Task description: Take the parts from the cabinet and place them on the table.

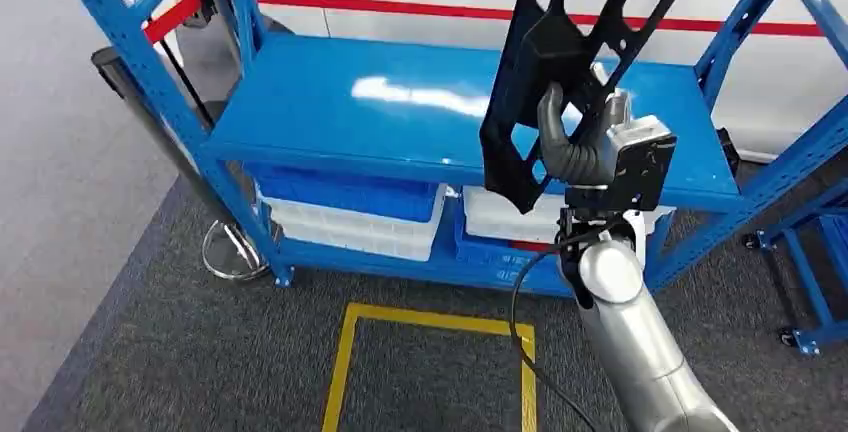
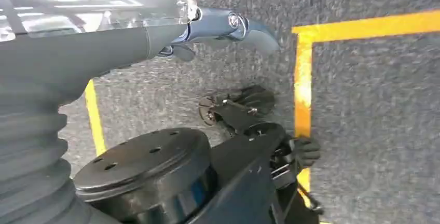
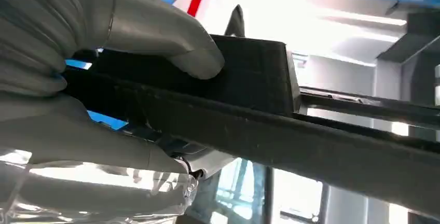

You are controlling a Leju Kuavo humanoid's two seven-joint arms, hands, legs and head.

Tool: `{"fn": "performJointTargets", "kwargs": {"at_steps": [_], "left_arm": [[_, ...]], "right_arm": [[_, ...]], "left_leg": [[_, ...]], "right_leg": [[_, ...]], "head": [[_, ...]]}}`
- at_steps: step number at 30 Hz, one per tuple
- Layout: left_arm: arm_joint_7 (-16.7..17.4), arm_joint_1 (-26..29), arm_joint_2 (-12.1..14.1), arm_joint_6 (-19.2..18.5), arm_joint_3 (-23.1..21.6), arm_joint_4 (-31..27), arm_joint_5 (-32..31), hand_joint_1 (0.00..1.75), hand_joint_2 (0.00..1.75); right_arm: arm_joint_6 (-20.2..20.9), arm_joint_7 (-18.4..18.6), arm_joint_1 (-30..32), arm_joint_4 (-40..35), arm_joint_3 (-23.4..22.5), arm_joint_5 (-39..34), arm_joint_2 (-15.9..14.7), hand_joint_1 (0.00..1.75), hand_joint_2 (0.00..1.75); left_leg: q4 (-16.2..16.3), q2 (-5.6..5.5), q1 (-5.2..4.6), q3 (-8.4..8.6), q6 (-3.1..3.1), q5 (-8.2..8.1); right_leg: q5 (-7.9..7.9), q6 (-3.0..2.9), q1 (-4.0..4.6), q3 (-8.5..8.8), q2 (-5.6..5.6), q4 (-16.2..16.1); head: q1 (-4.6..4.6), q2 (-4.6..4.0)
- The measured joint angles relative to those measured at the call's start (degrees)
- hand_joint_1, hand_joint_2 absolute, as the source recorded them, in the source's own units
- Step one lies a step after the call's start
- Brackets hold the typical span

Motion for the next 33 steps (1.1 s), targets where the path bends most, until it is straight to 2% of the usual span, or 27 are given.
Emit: {"fn": "performJointTargets", "kwargs": {"at_steps": [2,3,4,6,7,8,9,11,12,13,14,15,17,18,19,20,21,22,23,24,25,26,27,28,29,32,33], "left_arm": [[0.1,0.1,0.0,0.0,0.0,0.0,0.2,0.00,1.75],[0.2,0.0,0.0,-0.1,0.0,0.0,0.0,0.00,1.75],[0.2,0.0,0.0,-0.3,-0.1,0.0,-0.3,0.00,1.75],[0.3,-0.1,0.0,-0.5,-0.7,0.0,-1.1,0.00,1.75],[0.3,0.0,0.0,-0.3,-0.9,0.0,-0.9,0.00,1.75],[0.3,0.1,0.0,-0.1,-0.9,0.0,-0.7,0.00,1.75],[0.3,0.3,-0.1,0.0,-0.9,0.0,-0.6,0.00,1.75],[0.3,0.5,-0.3,0.2,-0.9,0.0,-0.6,0.00,1.75],[0.3,0.6,-0.4,0.5,-1.0,0.0,-0.7,0.00,1.75],[0.2,0.6,-0.7,0.5,-1.0,0.0,-0.7,0.00,1.75],[0.2,0.6,-0.8,0.6,-1.0,0.0,-0.7,0.00,1.75],[0.2,0.7,-0.8,0.6,-1.2,0.0,-0.6,0.00,1.75],[0.3,0.9,-0.9,0.7,-1.6,0.0,-0.6,0.00,1.75],[0.3,1.0,-0.9,0.7,-1.7,0.0,-0.6,0.00,1.75],[0.3,1.1,-0.9,0.7,-1.9,0.0,-0.6,0.00,1.75],[0.5,1.3,-0.9,0.8,-2.0,0.0,-0.6,0.00,1.75],[0.5,1.4,-0.9,0.9,-2.2,0.0,-0.6,0.00,1.75],[0.5,1.3,-0.9,0.9,-2.3,0.0,-0.6,0.00,1.75],[0.6,1.3,-0.9,1.0,-2.4,0.0,-0.6,0.00,1.75],[0.8,1.3,-0.9,1.0,-2.4,0.0,-0.6,0.00,1.75],[0.9,1.4,-0.9,1.0,-2.5,0.0,-0.6,0.00,1.75],[1.0,1.4,-0.9,1.0,-2.6,0.0,-0.6,0.00,1.75],[1.0,1.4,-0.9,1.0,-2.7,0.0,-0.6,0.00,1.75],[1.0,1.3,-0.9,1.0,-2.8,0.0,-0.6,0.00,1.75],[1.0,1.2,-0.8,1.0,-2.8,0.0,-0.6,0.00,1.75],[1.2,1.4,-0.8,1.0,-3.3,0.0,-0.8,0.00,1.75],[1.2,1.4,-0.8,1.0,-3.4,0.0,-0.8,0.00,1.75]], "right_arm": [[-0.1,0.5,-0.5,0.3,0.0,0.1,0.0,1.75,1.75],[-0.1,0.5,-0.6,0.5,-0.1,0.2,0.0,1.75,1.75],[-0.1,0.7,-0.9,0.8,-0.1,0.2,0.0,1.75,1.75],[-0.4,0.7,-1.1,1.2,-0.1,0.5,0.0,1.75,1.75],[-1.0,0.7,-1.0,1.4,-0.1,1.0,0.0,1.75,1.75],[-1.4,0.6,-0.6,1.6,-0.3,1.3,0.0,1.75,1.75],[-1.7,0.5,-0.2,1.8,-0.5,1.5,0.0,1.75,1.75],[-2.4,0.0,0.7,1.7,-1.0,2.0,-0.1,1.75,1.75],[-2.8,-0.4,1.1,1.7,-1.2,2.4,-0.1,1.75,1.75],[-3.3,-0.8,1.6,1.2,-1.5,3.1,-0.1,1.75,1.75],[-3.7,-1.5,2.6,0.8,-1.8,3.9,-0.1,1.75,1.75],[-4.2,-2.1,3.6,0.6,-2.2,4.7,-0.1,1.75,1.75],[-4.8,-2.9,5.4,0.1,-3.0,6.2,-0.1,1.75,1.75],[-5.1,-3.4,6.5,-0.1,-3.2,7.0,-0.1,1.75,1.75],[-5.2,-3.7,7.5,-0.4,-3.4,7.6,0.0,1.75,1.75],[-5.4,-4.1,9.0,-0.9,-3.8,8.2,0.0,1.75,1.75],[-5.7,-4.6,10.5,-1.4,-4.0,8.8,0.0,1.75,1.75],[-6.0,-5.0,12.1,-1.9,-4.2,9.2,0.0,1.75,1.75],[-6.2,-5.3,13.5,-2.3,-4.5,9.4,0.0,1.75,1.75],[-6.4,-5.6,14.9,-2.6,-4.8,9.6,0.0,1.75,1.75],[-6.4,-5.8,16.1,-3.0,-5.0,9.6,0.0,1.75,1.75],[-6.4,-6.0,17.1,-3.2,-5.2,9.6,0.0,1.75,1.75],[-6.5,-6.3,17.9,-3.6,-5.6,9.6,0.0,1.75,1.75],[-6.5,-6.6,18.8,-4.2,-5.9,9.5,0.1,1.75,1.75],[-6.6,-7.0,19.5,-4.6,-6.3,9.5,0.2,1.75,1.75],[-6.7,-7.6,20.9,-5.2,-7.0,9.5,0.5,1.75,1.75],[-6.7,-7.8,21.4,-5.2,-7.1,9.6,0.7,1.75,1.75]], "left_leg": [[-0.4,0.09,0.01,-0.56,1.09,1.41],[-0.9,0.49,0.27,-0.78,1.56,2.50],[-1.0,0.53,0.27,-1.68,2.12,3.29],[-0.9,0.53,0.17,-3.61,2.34,4.83],[-0.9,0.52,0.07,-4.68,2.37,5.60],[-0.8,0.52,-0.02,-5.77,2.33,6.36],[-0.7,0.52,-0.06,-6.91,2.26,7.13],[-0.3,0.50,-0.14,-8.77,2.04,8.36],[0.0,0.45,-0.18,-9.48,1.87,8.97],[0.2,0.38,-0.40,-10.02,1.50,9.39],[0.2,0.40,-0.35,-9.84,1.29,9.86],[-0.2,0.42,-0.28,-9.59,0.86,10.46],[-0.9,0.29,-0.30,-9.72,0.03,11.84],[-0.5,0.26,0.02,-10.00,-0.19,10.91],[1.1,0.23,0.01,-10.83,-0.39,7.72],[5.1,0.22,0.19,-11.98,-0.66,3.03],[9.4,0.22,0.32,-12.85,-0.93,-0.30],[13.6,0.22,0.34,-13.46,-1.17,-2.44],[16.8,0.23,0.36,-13.50,-1.34,-2.80],[18.1,0.23,0.40,-12.58,-1.46,-1.29],[16.9,0.24,0.45,-10.57,-1.47,1.00],[13.8,0.24,0.46,-7.69,-1.38,2.67],[9.2,0.22,0.45,-3.95,-1.19,3.00],[3.4,0.13,0.39,0.33,-0.83,0.46],[-1.1,0.00,0.05,2.80,-0.46,-1.28],[-0.8,0.09,-0.33,1.65,0.75,-0.09],[-1.4,0.38,0.19,1.24,1.37,0.96]], "right_leg": [[1.43,1.02,0.04,-0.13,0.06,-0.9],[-0.38,1.05,-0.37,-0.68,0.50,0.0],[-3.95,0.96,-0.22,-1.47,0.57,2.2],[-10.81,1.18,-0.24,-3.21,0.72,9.8],[-12.65,1.32,-0.23,-3.89,0.78,14.0],[-12.53,1.38,-0.23,-3.82,0.80,16.6],[-10.75,1.32,-0.22,-2.57,0.81,16.8],[-7.02,0.93,-0.17,2.56,0.81,11.5],[-7.12,0.54,-0.09,6.64,0.81,6.5],[-10.32,-0.02,0.33,10.81,0.76,0.6],[-10.59,-0.08,0.40,11.40,0.76,-0.7],[-10.12,-0.34,0.56,11.09,0.90,-1.1],[-9.02,-1.19,0.72,10.51,0.86,-1.2],[-8.08,-1.67,0.21,10.06,0.52,-1.6],[-7.46,-2.23,0.20,9.29,0.46,-1.6],[-6.64,-2.53,0.21,8.37,0.44,-1.6],[-5.94,-2.54,0.25,7.50,0.43,-1.6],[-5.24,-2.47,0.28,6.57,0.38,-1.5],[-4.59,-2.40,0.28,5.59,0.29,-1.4],[-3.84,-2.26,0.27,4.46,0.27,-1.3],[-3.21,-2.08,0.23,3.40,0.28,-1.0],[-2.68,-1.89,0.19,2.48,0.31,-0.7],[-2.19,-1.64,0.18,1.63,0.35,-0.4],[-1.82,-1.28,0.24,1.12,0.34,0.0],[-1.46,-0.87,0.38,0.86,0.30,0.3],[0.37,0.34,0.21,0.99,0.26,-0.6],[-0.08,0.68,-0.07,0.66,0.44,-0.3]], "head": [[-0.02,0.00],[-0.09,0.00],[0.02,0.00],[0.04,0.00],[0.02,0.00],[0.02,0.00],[0.02,0.00],[0.02,0.00],[0.02,0.00],[0.02,0.00],[-0.24,0.00],[0.28,0.00],[0.53,0.00],[0.44,0.00],[0.44,0.00],[0.13,0.00],[0.20,0.00],[0.13,0.00],[0.15,0.00],[0.13,0.00],[0.13,0.00],[0.13,0.00],[0.11,0.00],[0.11,0.00],[0.22,0.00],[0.04,0.00],[-0.11,0.00]]}}
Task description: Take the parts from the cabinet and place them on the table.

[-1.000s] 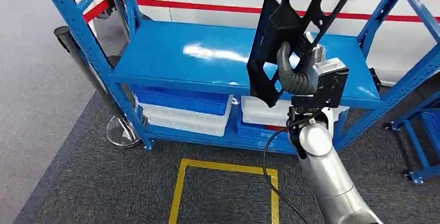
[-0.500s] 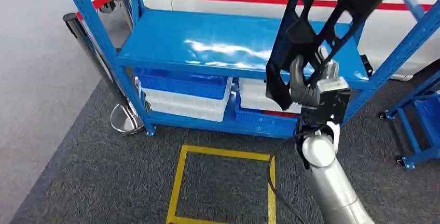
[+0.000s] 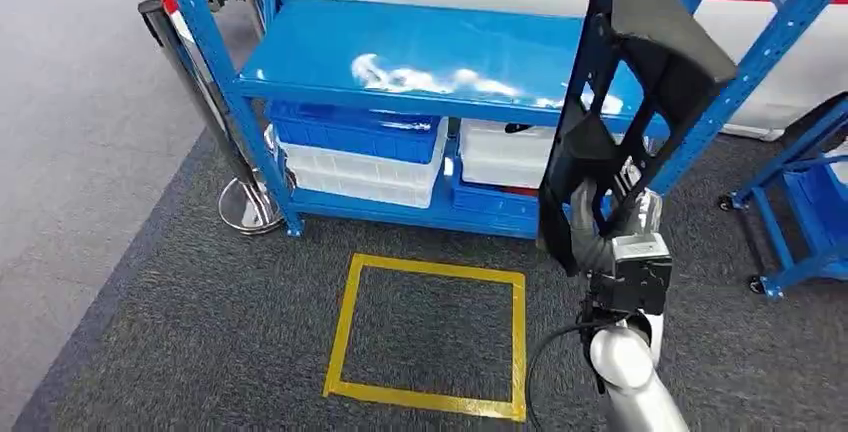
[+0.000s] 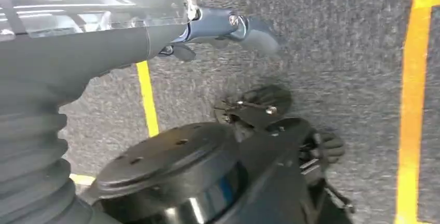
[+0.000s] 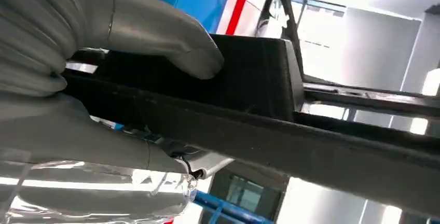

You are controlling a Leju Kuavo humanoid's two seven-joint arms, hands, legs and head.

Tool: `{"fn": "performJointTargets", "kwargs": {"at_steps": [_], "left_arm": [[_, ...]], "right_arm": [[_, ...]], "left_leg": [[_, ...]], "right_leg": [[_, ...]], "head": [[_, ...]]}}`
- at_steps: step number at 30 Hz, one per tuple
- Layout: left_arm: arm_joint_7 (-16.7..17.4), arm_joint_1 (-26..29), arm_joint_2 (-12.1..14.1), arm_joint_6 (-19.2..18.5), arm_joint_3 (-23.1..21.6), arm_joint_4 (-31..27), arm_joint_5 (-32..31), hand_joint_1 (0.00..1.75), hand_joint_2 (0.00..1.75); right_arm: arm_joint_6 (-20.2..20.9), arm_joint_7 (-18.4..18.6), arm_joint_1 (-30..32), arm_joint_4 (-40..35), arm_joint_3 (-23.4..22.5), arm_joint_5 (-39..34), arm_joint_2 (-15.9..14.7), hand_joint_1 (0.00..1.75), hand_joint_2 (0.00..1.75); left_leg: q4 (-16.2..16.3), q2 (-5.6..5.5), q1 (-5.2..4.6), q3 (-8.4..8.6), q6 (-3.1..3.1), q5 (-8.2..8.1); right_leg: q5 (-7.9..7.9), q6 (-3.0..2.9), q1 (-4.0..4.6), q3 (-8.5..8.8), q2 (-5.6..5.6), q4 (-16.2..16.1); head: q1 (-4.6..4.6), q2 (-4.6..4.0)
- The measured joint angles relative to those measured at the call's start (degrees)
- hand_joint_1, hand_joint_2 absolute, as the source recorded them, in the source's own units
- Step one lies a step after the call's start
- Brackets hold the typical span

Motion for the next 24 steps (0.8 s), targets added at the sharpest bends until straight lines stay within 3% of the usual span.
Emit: {"fn": "performJointTargets", "kwargs": {"at_steps": [1,2,3,4,5,6,7,8,9,10,11,14,15,16,17,19,20,21,22,23,24], "left_arm": [[0.0,-0.1,0.0,-0.1,0.0,0.0,0.0,0.00,1.75],[0.0,-0.1,0.0,-0.2,-0.1,0.0,0.0,0.00,1.75],[0.0,-0.1,0.0,-0.2,-0.1,0.0,0.0,0.00,1.75],[0.0,-0.1,0.0,-0.2,-0.2,0.0,0.1,0.00,1.75],[0.0,0.0,0.1,-0.3,-0.3,0.0,0.0,0.00,1.75],[0.0,0.0,0.1,-0.3,-0.3,0.0,0.0,0.00,1.75],[0.0,0.0,0.1,-0.4,-0.3,0.0,0.0,0.00,1.75],[0.0,0.0,0.1,-0.4,-0.3,0.0,-0.1,0.00,1.75],[-0.2,0.0,0.1,-0.4,-0.3,0.0,-0.1,0.00,1.75],[-0.3,0.0,0.1,-0.2,-0.4,0.0,-0.2,0.00,1.75],[-0.5,0.0,0.1,0.1,-0.4,0.0,-0.3,0.00,1.75],[-0.8,0.0,0.1,0.6,-0.6,0.0,-0.8,0.00,1.75],[-0.8,0.0,0.2,0.7,-0.9,0.0,-1.1,0.00,1.75],[-0.8,0.0,0.3,0.7,-0.9,0.0,-1.2,0.00,1.75],[-0.7,0.0,0.3,0.7,-1.1,0.0,-1.2,0.00,1.75],[-0.6,0.0,0.4,0.7,-1.5,0.0,-1.4,0.00,1.75],[-0.6,0.0,0.4,0.7,-1.7,0.0,-1.4,0.00,1.75],[-0.6,-0.1,0.5,0.7,-1.8,0.0,-1.4,0.00,1.75],[-0.4,-0.1,0.5,0.7,-1.8,0.0,-1.4,0.00,1.75],[0.0,-0.1,0.5,0.5,-1.9,0.0,-1.6,0.00,1.75],[0.1,0.0,0.5,0.4,-2.0,0.0,-1.8,0.00,1.75]], "right_arm": [[0.0,-0.1,0.4,-0.1,-0.2,0.0,0.0,1.75,1.75],[0.0,-0.1,0.7,-0.2,-0.4,0.0,0.0,1.75,1.75],[-0.1,-0.1,0.8,-0.3,-0.6,0.1,0.0,1.75,1.75],[-0.1,-0.1,0.9,-0.3,-0.8,0.1,0.0,1.75,1.75],[-0.1,-0.1,1.2,-0.3,-1.0,0.1,0.0,1.75,1.75],[-0.1,-0.1,1.5,-0.3,-1.1,0.1,0.1,1.75,1.75],[-0.1,-0.1,1.7,-0.3,-1.2,0.1,0.1,1.75,1.75],[-0.2,-0.1,1.8,-0.3,-1.3,0.1,0.1,1.75,1.75],[-0.2,-0.1,1.8,-0.3,-1.5,0.1,0.1,1.75,1.75],[-0.2,-0.1,1.8,-0.4,-1.7,0.2,0.1,1.75,1.75],[-0.2,-0.1,1.8,-0.6,-1.9,0.5,0.1,1.75,1.75],[-0.4,0.2,1.8,-0.8,-2.8,1.5,0.1,1.75,1.75],[-0.5,0.5,1.8,-0.7,-3.3,1.7,0.1,1.75,1.75],[-0.5,0.6,1.6,-0.7,-3.4,1.9,0.1,1.75,1.75],[-0.5,0.8,1.5,-0.7,-3.6,2.1,0.0,1.75,1.75],[-0.5,1.2,1.5,-0.6,-4.6,2.1,0.0,1.75,1.75],[-0.5,1.3,1.5,-0.4,-5.1,2.1,0.0,1.75,1.75],[-0.5,1.4,1.5,-0.2,-5.5,2.0,0.0,1.75,1.75],[-0.4,1.5,1.5,0.1,-5.9,1.8,0.0,1.75,1.75],[-0.3,1.6,1.5,0.3,-6.3,1.5,0.0,1.75,1.75],[-0.2,1.6,1.5,0.6,-6.9,1.3,0.1,1.75,1.75]], "left_leg": [[0.0,0.19,-0.10,-0.65,0.42,0.69],[0.0,0.23,-0.10,-1.49,0.93,1.33],[0.0,0.25,-0.17,-2.27,0.95,2.10],[0.1,0.26,-0.26,-3.25,0.99,2.83],[0.2,0.26,-0.34,-4.32,0.95,3.59],[0.3,0.27,-0.38,-5.35,0.87,4.30],[0.4,0.26,-0.38,-6.33,0.75,4.98],[0.6,0.26,-0.38,-7.25,0.56,5.57],[0.7,0.24,-0.38,-8.05,0.40,5.85],[1.1,0.23,-0.38,-8.48,0.07,6.22],[1.4,0.15,-0.72,-8.93,-0.25,6.44],[1.0,0.29,-0.44,-8.74,-1.40,7.80],[0.9,0.28,-0.58,-8.97,-1.83,8.17],[2.0,0.10,-0.31,-9.63,-2.06,6.80],[4.4,0.11,-0.29,-10.54,-2.21,3.97],[13.4,0.13,-0.19,-13.38,-2.65,-1.97],[17.0,0.11,-0.19,-14.28,-2.77,-3.21],[18.3,0.12,-0.19,-14.12,-2.80,-3.00],[16.9,0.12,-0.20,-12.64,-2.68,-1.90],[13.4,0.11,-0.21,-10.08,-2.43,-0.22],[8.0,0.09,-0.26,-6.49,-2.02,1.75]], "right_leg": [[-2.62,0.18,-0.08,-0.65,0.20,1.1],[-6.38,0.32,-0.08,-1.49,0.31,3.8],[-10.11,0.55,-0.11,-2.54,0.36,8.0],[-12.65,0.74,-0.11,-3.50,0.37,12.3],[-13.48,0.86,-0.11,-4.04,0.37,16.0],[-12.39,0.89,-0.12,-3.56,0.37,17.6],[-10.18,0.86,-0.11,-1.92,0.37,16.7],[-8.01,0.75,-0.11,0.77,0.37,13.8],[-6.93,0.55,-0.11,4.21,0.35,9.5],[-7.93,0.19,-0.09,8.20,0.35,4.3],[-10.64,-0.23,0.40,11.43,0.34,-0.8],[-10.10,-1.53,0.78,10.62,0.42,-0.8],[-9.36,-2.13,0.27,10.38,0.40,-1.1],[-8.83,-2.50,0.19,10.00,0.06,-1.2],[-8.41,-2.92,0.17,9.50,0.14,-1.2],[-7.55,-3.14,0.27,8.42,0.08,-1.1],[-7.20,-3.14,0.35,7.91,0.08,-1.0],[-6.93,-3.10,0.42,7.51,0.08,-0.9],[-6.73,-3.03,0.45,7.14,0.10,-0.9],[-6.60,-2.94,0.49,6.91,0.11,-0.7],[-6.51,-2.83,0.55,6.78,0.13,-0.6]], "head": [[0.00,0.00],[0.24,0.00],[0.31,0.00],[0.29,0.00],[0.29,0.00],[0.29,0.00],[0.29,0.00],[0.29,0.00],[0.31,0.00],[0.29,0.00],[0.31,0.00],[0.37,0.00],[0.48,0.00],[0.44,0.00],[0.12,0.00],[0.02,0.00],[0.00,0.00],[0.00,0.00],[0.00,0.00],[0.00,0.00],[-0.02,0.00]]}}
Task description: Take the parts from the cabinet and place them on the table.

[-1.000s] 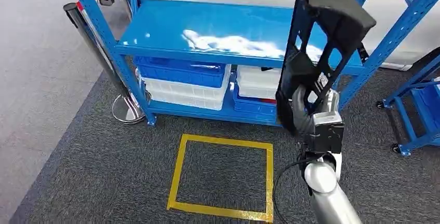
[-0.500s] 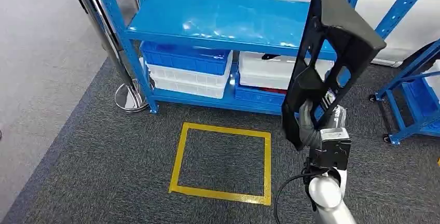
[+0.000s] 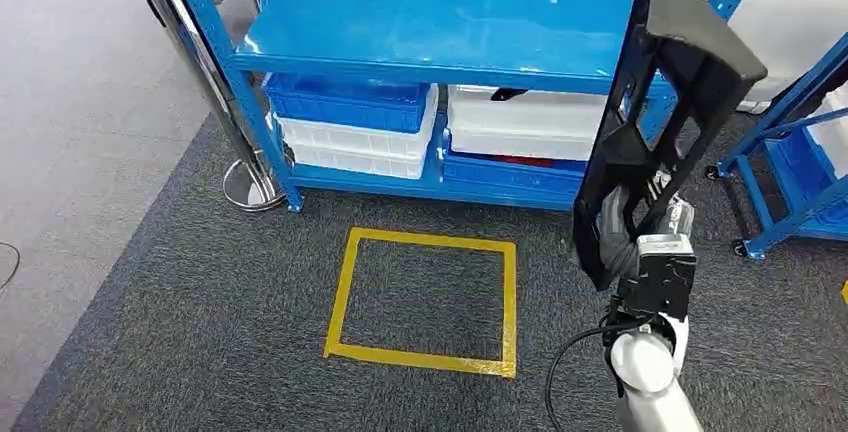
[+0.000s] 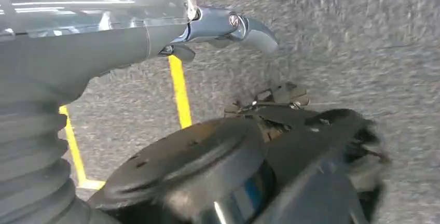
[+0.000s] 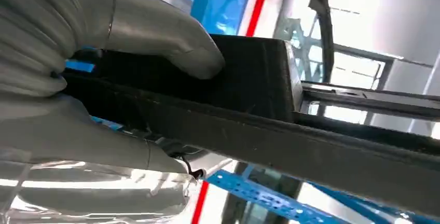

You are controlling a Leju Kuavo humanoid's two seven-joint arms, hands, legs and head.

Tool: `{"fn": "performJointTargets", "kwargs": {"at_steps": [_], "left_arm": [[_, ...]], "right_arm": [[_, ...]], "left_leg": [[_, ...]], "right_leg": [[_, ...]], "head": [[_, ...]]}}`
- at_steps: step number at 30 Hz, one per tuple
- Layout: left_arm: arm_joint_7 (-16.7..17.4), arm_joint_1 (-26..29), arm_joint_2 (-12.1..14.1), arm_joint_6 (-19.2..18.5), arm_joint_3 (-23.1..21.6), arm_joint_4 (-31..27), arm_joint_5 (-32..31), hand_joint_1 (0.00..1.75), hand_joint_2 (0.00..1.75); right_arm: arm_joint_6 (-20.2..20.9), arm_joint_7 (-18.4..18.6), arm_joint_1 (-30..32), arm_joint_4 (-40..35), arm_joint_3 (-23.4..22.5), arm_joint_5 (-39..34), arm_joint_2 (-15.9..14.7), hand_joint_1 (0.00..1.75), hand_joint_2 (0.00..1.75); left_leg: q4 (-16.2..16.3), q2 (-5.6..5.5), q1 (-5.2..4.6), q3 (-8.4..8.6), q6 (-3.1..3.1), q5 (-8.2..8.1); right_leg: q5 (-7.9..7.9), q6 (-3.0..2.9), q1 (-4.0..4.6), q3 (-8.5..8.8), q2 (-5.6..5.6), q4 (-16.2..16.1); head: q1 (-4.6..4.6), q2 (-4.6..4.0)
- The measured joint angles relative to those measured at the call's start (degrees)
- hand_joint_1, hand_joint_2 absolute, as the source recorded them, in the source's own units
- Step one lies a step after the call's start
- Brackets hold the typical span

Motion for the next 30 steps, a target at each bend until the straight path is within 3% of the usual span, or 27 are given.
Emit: {"fn": "performJointTargets", "kwargs": {"at_steps": [1,2,5,7,8,10,11,12,13,15,16,17,18,21,22,23,24,26,27,28,30], "left_arm": [[0.1,0.0,0.0,0.0,-0.1,0.0,-0.1,0.00,1.75],[0.3,-0.1,0.3,0.0,-0.4,0.0,-0.4,0.00,1.75],[0.8,0.0,0.3,0.0,-0.8,0.0,-0.4,0.00,1.75],[0.9,-0.1,0.2,0.0,-0.9,0.0,-0.4,0.00,1.75],[0.8,-0.1,0.2,0.0,-1.0,0.0,-0.4,0.00,1.75],[0.8,-0.1,0.3,0.2,-1.2,0.0,-0.2,0.00,1.75],[0.8,-0.1,0.3,0.2,-1.2,0.0,0.0,0.00,1.75],[0.9,0.0,0.3,0.2,-1.2,0.0,0.0,0.00,1.75],[0.9,0.0,0.3,0.1,-1.2,0.0,0.0,0.00,1.75],[1.0,0.0,0.2,0.1,-1.3,0.0,0.0,0.00,1.75],[1.0,0.0,0.2,0.1,-1.3,0.0,0.0,0.00,1.75],[1.2,-0.1,0.2,0.1,-1.3,0.0,0.0,0.00,1.75],[1.2,-0.1,0.2,0.1,-1.3,0.0,0.0,0.00,1.75],[1.3,-0.2,0.2,0.1,-1.3,0.0,0.0,0.00,1.75],[1.3,-0.3,0.2,0.1,-1.3,0.0,0.1,0.00,1.75],[1.4,-0.3,0.2,0.1,-1.3,0.0,0.1,0.00,1.75],[1.4,-0.3,0.2,0.1,-1.3,0.0,0.1,0.00,1.75],[1.6,-0.1,0.2,0.1,-1.3,0.0,0.2,0.00,1.75],[1.7,0.0,0.2,0.1,-1.3,0.0,0.3,0.00,1.75],[1.9,-0.1,0.2,0.0,-1.3,0.0,0.5,0.00,1.75],[2.2,-0.2,0.2,0.0,-1.3,0.0,0.6,0.00,1.75]], "right_arm": [[0.0,0.0,0.0,0.2,-0.3,-0.1,0.0,1.75,1.75],[0.0,0.0,-0.2,0.5,-0.9,-0.4,0.0,1.75,1.75],[0.5,0.0,-0.5,1.2,-1.9,-1.5,0.0,1.75,1.75],[0.7,0.0,-0.5,1.4,-3.0,-2.6,-0.2,1.75,1.75],[0.7,-0.1,-0.6,1.6,-3.7,-3.1,-0.3,1.75,1.75],[0.8,-0.1,-0.4,1.9,-5.5,-4.8,-0.5,1.75,1.75],[0.8,-0.2,0.0,2.1,-6.2,-5.4,-0.5,1.75,1.75],[0.9,-0.4,0.4,2.3,-7.0,-6.1,-0.5,1.75,1.75],[0.9,-0.6,0.6,2.5,-7.6,-6.6,-0.5,1.75,1.75],[1.1,-0.9,0.8,2.7,-8.6,-7.2,-0.5,1.75,1.75],[1.2,-1.2,0.8,2.8,-9.1,-7.4,-0.5,1.75,1.75],[1.3,-1.3,0.8,3.0,-9.5,-7.5,-0.4,1.75,1.75],[1.4,-1.5,1.0,3.0,-9.9,-7.8,-0.4,1.75,1.75],[1.4,-1.7,1.6,3.5,-11.1,-8.5,-0.2,1.75,1.75],[1.4,-1.8,1.6,3.6,-11.5,-8.8,-0.2,1.75,1.75],[1.5,-1.9,1.6,3.6,-11.7,-8.9,-0.2,1.75,1.75],[1.5,-1.9,1.6,3.6,-11.8,-9.0,0.0,1.75,1.75],[1.6,-1.9,1.6,3.9,-12.1,-9.0,0.3,1.75,1.75],[1.6,-1.9,1.6,4.2,-12.2,-9.0,0.5,1.75,1.75],[1.6,-1.9,1.6,4.5,-12.3,-9.0,0.7,1.75,1.75],[1.8,-2.1,1.4,5.0,-12.4,-8.9,1.0,1.75,1.75]], "left_leg": [[-4.6,-0.27,-0.26,2.92,0.61,0.94],[-7.0,-0.81,-0.27,4.84,0.99,-0.45],[-7.3,-0.52,-0.77,4.02,1.31,0.20],[-9.1,0.33,0.05,4.45,2.08,1.31],[-9.5,0.47,-0.01,4.42,2.49,1.59],[-9.5,0.96,-0.07,4.06,2.67,1.71],[-9.4,1.25,-0.14,3.92,2.67,1.71],[-9.2,1.59,-0.18,3.76,2.65,1.69],[-8.9,1.98,-0.17,3.64,2.58,1.61],[-8.3,2.90,-0.13,3.59,2.34,1.13],[-7.8,3.36,-0.15,3.61,2.08,0.80],[-7.5,3.61,-0.66,3.53,1.73,0.55],[-7.2,3.98,-0.75,3.41,1.45,0.38],[-7.3,5.53,-0.76,3.59,0.73,0.35],[-7.1,5.04,-0.63,3.28,0.25,-0.13],[-5.5,2.82,-0.41,2.85,-0.11,-1.48],[-1.7,1.10,-0.30,1.25,-0.26,-3.96],[7.7,0.41,-0.24,-2.99,-0.39,-8.25],[11.1,0.36,-0.26,-4.54,-0.32,-9.04],[11.5,0.34,-0.26,-4.77,-0.11,-8.28],[4.3,-0.04,-0.32,-1.28,0.66,-3.44]], "right_leg": [[0.05,0.08,0.05,-0.02,0.12,0.1],[0.18,0.48,0.14,-0.43,0.10,0.2],[0.87,1.55,-0.30,-0.71,0.45,0.0],[0.52,2.11,-0.19,-0.82,0.68,0.2],[-1.12,2.34,-0.06,-1.95,0.62,2.2],[-5.37,2.84,-0.32,-6.11,0.62,10.7],[-6.77,3.04,-0.38,-8.13,0.61,14.8],[-6.91,3.15,-0.39,-9.36,0.59,17.0],[-5.51,3.26,-0.40,-9.08,0.52,16.1],[-0.18,3.29,-0.49,-4.70,-0.39,7.3],[1.87,3.23,-0.54,-2.07,-1.90,2.1],[0.56,2.55,0.27,-1.72,-3.68,1.0],[1.12,1.87,-0.09,-1.89,-2.73,0.8],[1.35,0.99,0.09,-2.46,-1.02,0.9],[1.63,0.49,-0.24,-2.42,-0.52,0.6],[1.75,0.25,-0.26,-2.50,-0.15,0.6],[1.89,0.00,-0.30,-2.64,0.36,0.6],[2.04,-0.30,-0.14,-2.93,1.56,0.6],[2.10,-0.38,-0.03,-3.04,2.22,0.7],[2.14,-0.42,0.08,-3.07,2.94,0.7],[2.18,-0.37,0.30,-2.91,4.50,0.8]], "head": [[0.00,0.00],[0.13,0.00],[0.04,0.00],[0.09,0.00],[0.22,0.00],[0.20,0.00],[0.22,0.00],[0.20,0.00],[0.22,0.00],[0.22,0.00],[0.22,0.00],[0.22,0.00],[0.09,0.00],[0.13,0.00],[0.13,0.00],[0.11,0.00],[0.13,0.00],[0.13,0.00],[0.11,0.00],[0.13,0.00],[0.11,0.00]]}}
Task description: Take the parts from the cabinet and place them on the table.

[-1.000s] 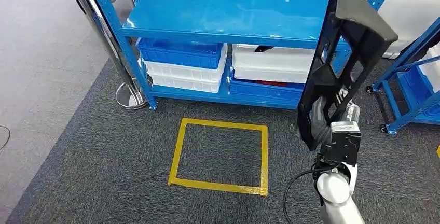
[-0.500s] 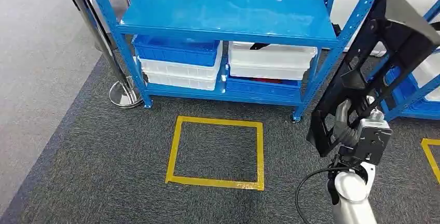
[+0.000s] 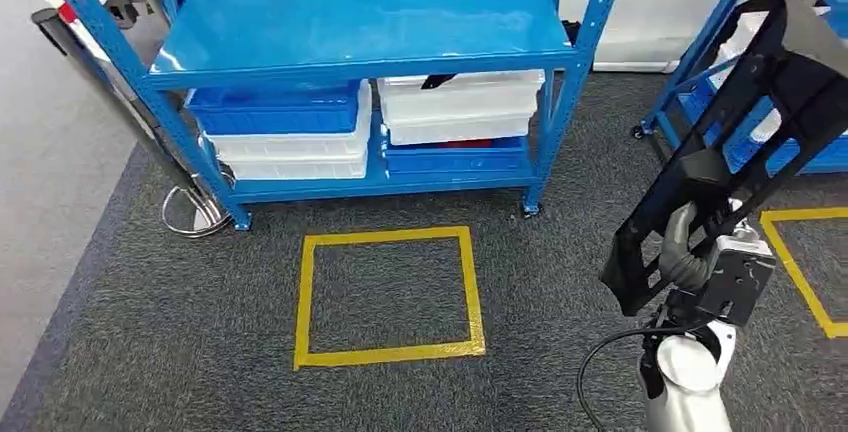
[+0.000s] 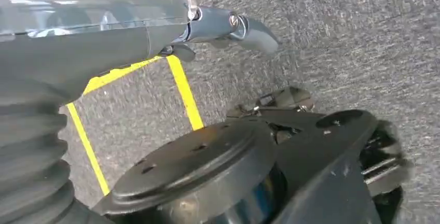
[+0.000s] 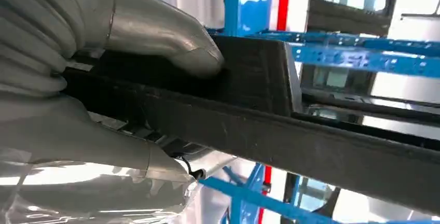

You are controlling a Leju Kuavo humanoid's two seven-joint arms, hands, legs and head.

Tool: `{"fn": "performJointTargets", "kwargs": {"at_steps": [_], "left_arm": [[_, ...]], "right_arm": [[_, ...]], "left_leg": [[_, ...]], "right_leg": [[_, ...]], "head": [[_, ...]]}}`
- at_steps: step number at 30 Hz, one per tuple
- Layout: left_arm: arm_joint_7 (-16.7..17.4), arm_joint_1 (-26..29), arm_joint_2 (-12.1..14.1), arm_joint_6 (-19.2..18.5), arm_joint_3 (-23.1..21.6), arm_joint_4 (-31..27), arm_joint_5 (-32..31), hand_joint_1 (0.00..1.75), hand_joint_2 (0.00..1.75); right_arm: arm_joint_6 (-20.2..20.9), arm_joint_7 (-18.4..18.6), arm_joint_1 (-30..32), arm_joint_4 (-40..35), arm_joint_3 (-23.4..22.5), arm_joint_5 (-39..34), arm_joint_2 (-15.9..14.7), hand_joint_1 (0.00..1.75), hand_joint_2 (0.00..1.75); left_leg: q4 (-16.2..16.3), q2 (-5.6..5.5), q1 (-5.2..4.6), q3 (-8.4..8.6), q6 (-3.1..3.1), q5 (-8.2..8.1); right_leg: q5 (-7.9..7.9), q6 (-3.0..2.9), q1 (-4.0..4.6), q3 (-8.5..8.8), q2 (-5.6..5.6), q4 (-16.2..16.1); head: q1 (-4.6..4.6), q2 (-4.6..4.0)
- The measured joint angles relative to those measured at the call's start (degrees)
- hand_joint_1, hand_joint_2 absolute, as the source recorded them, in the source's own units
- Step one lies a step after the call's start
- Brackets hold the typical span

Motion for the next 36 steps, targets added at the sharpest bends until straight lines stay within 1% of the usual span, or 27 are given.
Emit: {"fn": "performJointTargets", "kwargs": {"at_steps": [1,2,3,6,7,8,9,11,12,13,14,16,17,18,19,22,23,24,25,27,28,29,31,32,33,34,36], "left_arm": [[0.1,0.0,0.0,0.0,0.0,0.0,0.0,0.00,1.75],[0.2,0.1,0.3,0.0,0.0,0.0,0.0,0.00,1.75],[0.3,0.1,0.3,-0.1,0.0,0.0,0.1,0.00,1.75],[0.4,-0.1,0.3,-0.5,0.0,0.0,0.2,0.00,1.75],[0.4,-0.1,0.1,-0.7,0.0,0.0,0.4,0.00,1.75],[0.4,-0.2,0.2,-0.9,0.0,0.0,0.5,0.00,1.75],[0.3,-0.2,0.2,-0.9,0.0,0.0,0.7,0.00,1.75],[0.6,0.0,0.2,-1.0,0.0,0.0,1.0,0.00,1.75],[0.7,0.1,0.2,-1.2,0.0,0.0,1.0,0.00,1.75],[0.9,0.1,0.2,-1.4,0.0,0.0,1.0,0.00,1.75],[0.9,0.0,0.2,-1.5,0.0,0.0,1.0,0.00,1.75],[1.0,-0.1,0.1,-1.7,0.0,0.0,1.0,0.00,1.75],[1.0,-0.1,0.0,-1.7,0.0,0.0,1.0,0.00,1.75],[1.2,-0.2,0.1,-1.7,0.0,0.0,1.0,0.00,1.75],[1.2,-0.2,0.1,-1.7,0.0,0.0,1.0,0.00,1.75],[1.6,-0.3,0.1,-1.6,0.0,0.0,1.0,0.00,1.75],[1.7,-0.4,0.1,-1.5,-0.1,0.0,1.0,0.00,1.75],[1.7,-0.4,0.1,-1.5,-0.2,0.0,1.0,0.00,1.75],[1.7,-0.3,0.1,-1.5,-0.3,0.0,1.0,0.00,1.75],[1.9,0.0,0.1,-1.4,-0.5,0.0,1.0,0.00,1.75],[2.1,-0.1,0.2,-1.4,-0.6,0.0,1.0,0.00,1.75],[2.3,-0.1,0.2,-1.4,-0.8,0.0,1.0,0.00,1.75],[2.4,-0.2,0.2,-1.1,-1.0,0.0,0.5,0.00,1.75],[2.4,-0.2,0.2,-0.8,-1.3,0.0,0.0,0.00,1.75],[2.3,0.0,0.3,-0.5,-1.6,0.0,-0.4,0.00,1.75],[2.0,0.0,0.3,-0.2,-1.8,0.0,-0.8,0.00,1.75],[2.0,-0.2,0.3,0.6,-2.5,0.0,-1.3,0.00,1.75]], "right_arm": [[0.1,-0.1,-0.2,0.2,0.0,0.2,0.2,1.75,1.75],[0.1,-0.2,-0.3,0.3,0.0,0.3,0.4,1.75,1.75],[0.1,-0.3,-0.9,0.5,0.0,0.4,0.7,1.75,1.75],[-0.1,-0.3,-1.3,1.1,0.0,1.1,1.1,1.75,1.75],[-0.2,-0.2,-1.6,1.2,0.1,1.7,1.1,1.75,1.75],[-0.2,-0.2,-1.9,1.5,0.2,2.2,1.2,1.75,1.75],[-0.3,0.0,-2.8,1.7,0.4,2.6,1.2,1.75,1.75],[-0.7,0.4,-4.1,2.9,1.3,3.7,1.7,1.75,1.75],[-0.9,0.6,-4.3,3.6,1.7,4.2,2.0,1.75,1.75],[-1.1,0.9,-4.6,4.6,2.1,4.8,2.2,1.75,1.75],[-1.2,1.0,-5.0,5.4,2.5,5.4,2.3,1.75,1.75],[-1.5,1.7,-5.9,7.0,3.2,6.7,2.5,1.75,1.75],[-1.6,1.9,-6.3,7.8,3.5,7.1,2.6,1.75,1.75],[-1.6,2.0,-6.6,8.6,3.8,7.3,2.7,1.75,1.75],[-1.8,2.0,-6.6,9.0,3.9,7.4,2.7,1.75,1.75],[-2.1,2.1,-6.4,10.8,3.9,7.2,2.6,1.75,1.75],[-2.0,2.1,-6.1,11.1,3.9,6.9,2.6,1.75,1.75],[-2.0,2.0,-6.1,11.5,3.8,6.4,2.6,1.75,1.75],[-1.9,1.9,-6.1,11.8,3.7,6.2,2.6,1.75,1.75],[-1.6,1.7,-5.9,12.6,3.4,5.9,2.6,1.75,1.75],[-1.4,1.7,-5.6,13.0,3.1,5.7,2.6,1.75,1.75],[-1.3,1.7,-5.5,13.3,2.9,5.7,2.6,1.75,1.75],[-1.2,1.6,-5.4,13.7,2.5,5.7,2.6,1.75,1.75],[-1.1,1.6,-5.4,13.7,2.4,5.6,2.6,1.75,1.75],[-1.1,1.4,-5.5,13.8,2.3,5.6,2.6,1.75,1.75],[-1.1,1.4,-5.4,13.8,2.1,5.6,2.6,1.75,1.75],[-1.1,1.1,-4.6,13.7,1.6,5.5,2.6,1.75,1.75]], "left_leg": [[-5.3,-1.04,-0.12,2.49,0.60,2.63],[-9.4,-4.22,-0.18,4.11,1.50,3.93],[-10.5,-5.14,0.00,4.60,1.90,3.68],[-11.4,-3.62,-0.49,4.80,1.97,3.60],[-12.8,-2.69,0.27,5.28,1.93,4.34],[-13.4,-2.03,0.24,5.59,1.91,4.70],[-13.6,-1.33,0.26,5.56,2.18,4.83],[-13.6,0.29,0.18,5.39,2.16,4.82],[-13.5,1.05,0.17,5.31,2.12,4.80],[-13.5,1.82,0.21,5.28,2.07,4.77],[-13.4,2.55,0.24,5.28,1.93,4.67],[-12.7,3.80,0.38,5.28,1.39,4.24],[-12.2,4.42,0.40,5.25,1.02,3.87],[-12.0,4.75,-0.14,5.08,0.58,3.58],[-11.8,5.22,-0.10,5.11,0.30,3.47],[-11.8,6.77,0.01,5.49,-0.50,3.33],[-11.0,4.75,0.40,5.14,-1.01,2.42],[-8.6,2.25,0.48,4.18,-1.08,0.46],[-4.2,0.99,0.48,2.30,-1.13,-2.02],[5.1,0.30,0.51,-1.88,-1.19,-5.73],[7.0,0.30,0.50,-2.84,-1.16,-5.65],[5.9,0.25,0.49,-2.36,-1.01,-4.16],[-2.7,-0.40,0.50,1.53,-0.44,0.99],[-7.5,-2.46,0.53,3.66,-0.06,3.34],[-9.8,-5.43,0.69,4.56,0.32,2.96],[-11.2,-4.98,0.71,4.92,0.21,2.81],[-10.9,-3.90,0.29,4.86,0.30,2.87]], "right_leg": [[0.04,0.05,0.13,0.11,0.70,0.0],[0.10,0.12,-0.25,0.01,1.15,0.0],[0.31,0.52,-0.04,-0.29,1.87,0.2],[1.12,1.80,-0.88,-1.12,3.55,-0.3],[1.11,2.09,-0.29,-1.12,3.54,-0.2],[0.47,2.15,-0.20,-1.56,0.05,0.6],[-1.49,2.21,-0.24,-2.80,-2.24,3.0],[-5.86,2.88,-0.73,-6.95,-3.59,11.7],[-6.98,3.22,-0.97,-8.65,-3.69,15.4],[-6.62,3.47,-1.15,-9.01,-3.74,16.5],[-5.15,3.70,-1.32,-8.02,-3.94,14.7],[-0.58,3.97,-1.58,-2.59,-5.36,5.4],[-0.09,3.92,-1.50,-0.06,-7.48,0.3],[-0.49,3.22,-0.80,0.03,-8.39,0.3],[-0.29,2.56,-0.86,-0.21,-7.34,0.3],[-0.12,1.52,-0.77,-0.66,-5.54,0.2],[0.11,1.12,-1.06,-0.50,-5.17,0.0],[0.21,0.72,-1.18,-0.55,-4.70,0.0],[0.30,0.48,-1.14,-0.67,-4.18,0.0],[0.40,0.33,-0.95,-0.85,-2.69,0.0],[0.40,0.33,-0.85,-0.86,-1.92,0.1],[0.41,0.33,-0.83,-0.83,-1.21,0.2],[0.42,0.38,-0.83,-0.78,0.46,0.4],[0.45,0.45,-0.89,-0.82,1.17,0.5],[0.58,0.83,-0.77,-1.13,1.74,0.6],[0.76,1.28,-0.93,-1.55,2.63,0.7],[1.37,2.31,-1.48,-2.02,3.80,0.2]], "head": [[0.02,0.00],[0.07,0.00],[0.11,0.00],[0.02,0.00],[0.04,0.00],[0.08,0.00],[0.48,0.00],[0.48,0.00],[0.50,0.00],[0.48,0.00],[0.50,0.00],[0.50,0.00],[0.50,0.00],[0.50,0.00],[0.39,0.00],[0.44,0.00],[0.44,0.00],[0.38,0.00],[0.37,0.00],[0.39,0.00],[0.39,0.00],[0.39,0.00],[0.39,0.00],[0.39,0.00],[0.46,0.00],[0.44,0.00],[0.42,0.00]]}}
